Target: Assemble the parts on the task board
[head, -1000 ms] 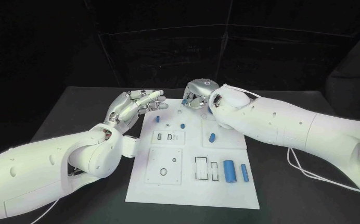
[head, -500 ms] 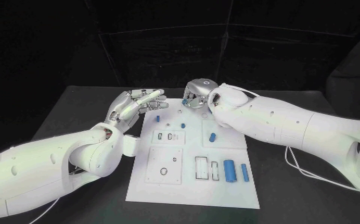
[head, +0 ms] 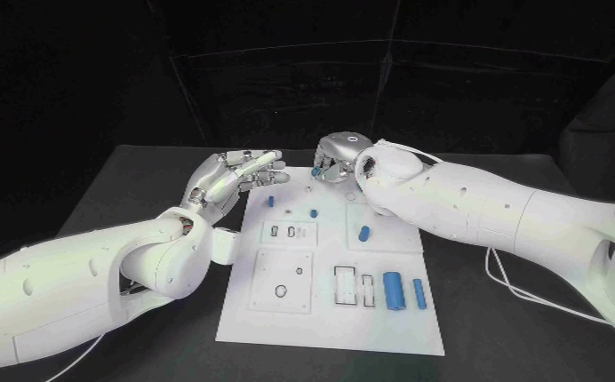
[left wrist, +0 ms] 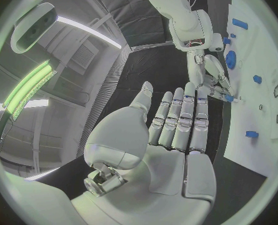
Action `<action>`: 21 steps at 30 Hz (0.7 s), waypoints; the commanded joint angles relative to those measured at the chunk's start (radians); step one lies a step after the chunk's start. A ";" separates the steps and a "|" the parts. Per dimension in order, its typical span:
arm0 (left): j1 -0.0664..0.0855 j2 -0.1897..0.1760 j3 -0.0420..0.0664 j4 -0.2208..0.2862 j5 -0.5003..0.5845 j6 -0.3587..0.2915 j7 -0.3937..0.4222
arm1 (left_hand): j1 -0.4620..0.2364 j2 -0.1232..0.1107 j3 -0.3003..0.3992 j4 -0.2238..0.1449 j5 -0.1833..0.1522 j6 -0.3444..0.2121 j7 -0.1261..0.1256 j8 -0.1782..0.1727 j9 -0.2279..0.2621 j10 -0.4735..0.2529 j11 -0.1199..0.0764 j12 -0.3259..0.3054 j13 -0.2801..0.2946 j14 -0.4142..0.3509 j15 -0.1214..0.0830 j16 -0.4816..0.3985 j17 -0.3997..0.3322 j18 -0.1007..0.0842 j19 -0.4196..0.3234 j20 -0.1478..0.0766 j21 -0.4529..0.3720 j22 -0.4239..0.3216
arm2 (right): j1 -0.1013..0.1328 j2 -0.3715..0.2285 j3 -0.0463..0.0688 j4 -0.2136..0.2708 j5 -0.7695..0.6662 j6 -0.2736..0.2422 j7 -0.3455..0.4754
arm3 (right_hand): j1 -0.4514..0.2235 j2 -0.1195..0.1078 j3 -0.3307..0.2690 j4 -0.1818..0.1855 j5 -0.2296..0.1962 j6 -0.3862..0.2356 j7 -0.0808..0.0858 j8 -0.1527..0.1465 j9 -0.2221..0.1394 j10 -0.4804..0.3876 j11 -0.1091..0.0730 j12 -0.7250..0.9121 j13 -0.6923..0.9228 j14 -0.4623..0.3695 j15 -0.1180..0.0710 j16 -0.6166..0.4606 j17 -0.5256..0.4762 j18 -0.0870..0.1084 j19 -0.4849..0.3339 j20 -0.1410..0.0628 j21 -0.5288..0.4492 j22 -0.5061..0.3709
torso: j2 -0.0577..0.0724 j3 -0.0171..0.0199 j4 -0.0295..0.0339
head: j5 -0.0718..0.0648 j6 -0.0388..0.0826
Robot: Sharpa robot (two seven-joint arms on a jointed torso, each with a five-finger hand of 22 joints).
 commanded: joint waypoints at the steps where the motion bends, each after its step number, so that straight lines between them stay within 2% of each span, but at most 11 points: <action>1: 0.002 0.001 0.001 0.000 0.002 0.014 0.058 | 0.004 0.009 -0.001 -0.004 0.004 0.007 0.011 -0.004 -0.001 0.005 -0.001 -0.004 -0.001 0.007 0.002 -0.005 -0.002 0.014 0.007 -0.001 -0.006 -0.001 | -0.002 0.002 -0.002 0.000 -0.007 0.028 -0.002 | 0.000 0.001 0.001 0.007 0.004 0.015 -0.010 -0.005 0.019 -0.005 0.000 -0.007 -0.001 0.010 0.001 0.005 0.000 -0.020 0.004 0.002 0.003 0.000 | 0.000 0.0004 -0.0010 | 0.001 -0.001; 21: 0.003 0.001 0.001 0.001 0.002 0.016 0.056 | 0.005 0.009 0.001 -0.008 0.004 0.008 0.011 -0.006 -0.001 0.006 -0.001 -0.007 -0.001 0.008 0.002 -0.007 -0.003 0.014 0.009 -0.001 -0.007 -0.003 | -0.002 -0.002 -0.002 0.007 -0.006 0.025 0.008 | -0.004 -0.006 0.000 0.013 0.005 0.011 -0.008 -0.008 0.018 -0.009 0.002 -0.010 -0.001 0.008 0.003 0.007 -0.002 -0.020 0.002 0.004 0.003 0.000 | 0.001 0.0001 -0.0018 | 0.004 -0.003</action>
